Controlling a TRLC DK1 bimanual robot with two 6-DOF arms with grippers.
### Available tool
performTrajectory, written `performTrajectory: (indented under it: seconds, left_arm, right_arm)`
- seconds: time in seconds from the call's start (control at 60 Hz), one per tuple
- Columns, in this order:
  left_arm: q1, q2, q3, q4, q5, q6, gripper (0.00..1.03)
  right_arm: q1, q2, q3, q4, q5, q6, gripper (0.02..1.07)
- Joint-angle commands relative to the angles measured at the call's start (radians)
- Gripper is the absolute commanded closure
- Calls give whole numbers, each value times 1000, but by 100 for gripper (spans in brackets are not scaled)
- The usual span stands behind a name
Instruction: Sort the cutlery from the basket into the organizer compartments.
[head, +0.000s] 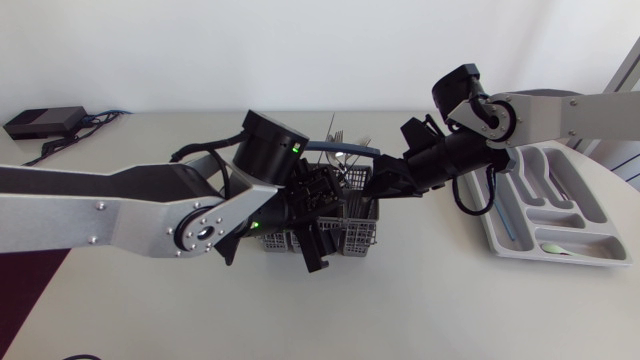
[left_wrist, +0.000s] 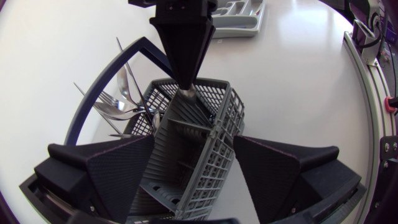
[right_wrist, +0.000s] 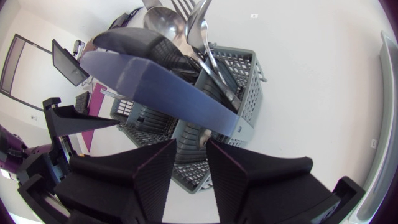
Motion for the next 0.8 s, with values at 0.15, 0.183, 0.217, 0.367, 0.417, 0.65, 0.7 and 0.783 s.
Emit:
performTrajectory:
  seconds: [0.15, 0.183, 0.217, 0.367, 0.417, 0.65, 0.7, 0.783]
  left_arm:
    - [2, -8, -39, 14, 7, 16, 16]
    - [2, -10, -40, 14, 7, 16, 16]
    - [1, -10, -42, 14, 7, 16, 16]
    - [-1, -11, -47, 14, 7, 16, 16]
    - [-2, -11, -48, 14, 7, 16, 16]
    - [-6, -22, -53, 14, 7, 16, 16]
    - [-6, -24, -54, 14, 7, 16, 16]
    - [-9, -24, -57, 14, 7, 15, 16]
  right_arm:
    - [16, 26, -10, 18, 32, 31, 83]
    - [18, 25, -15, 25, 35, 32, 84]
    - [18, 26, -16, 28, 38, 34, 84]
    - [21, 31, -24, 42, 50, 34, 87]
    - [19, 34, -26, 47, 52, 36, 88]
    - [28, 42, -42, 83, 50, 42, 94]
    - [28, 42, -49, 94, 49, 45, 94]
    - [28, 40, -59, 116, 50, 51, 94]
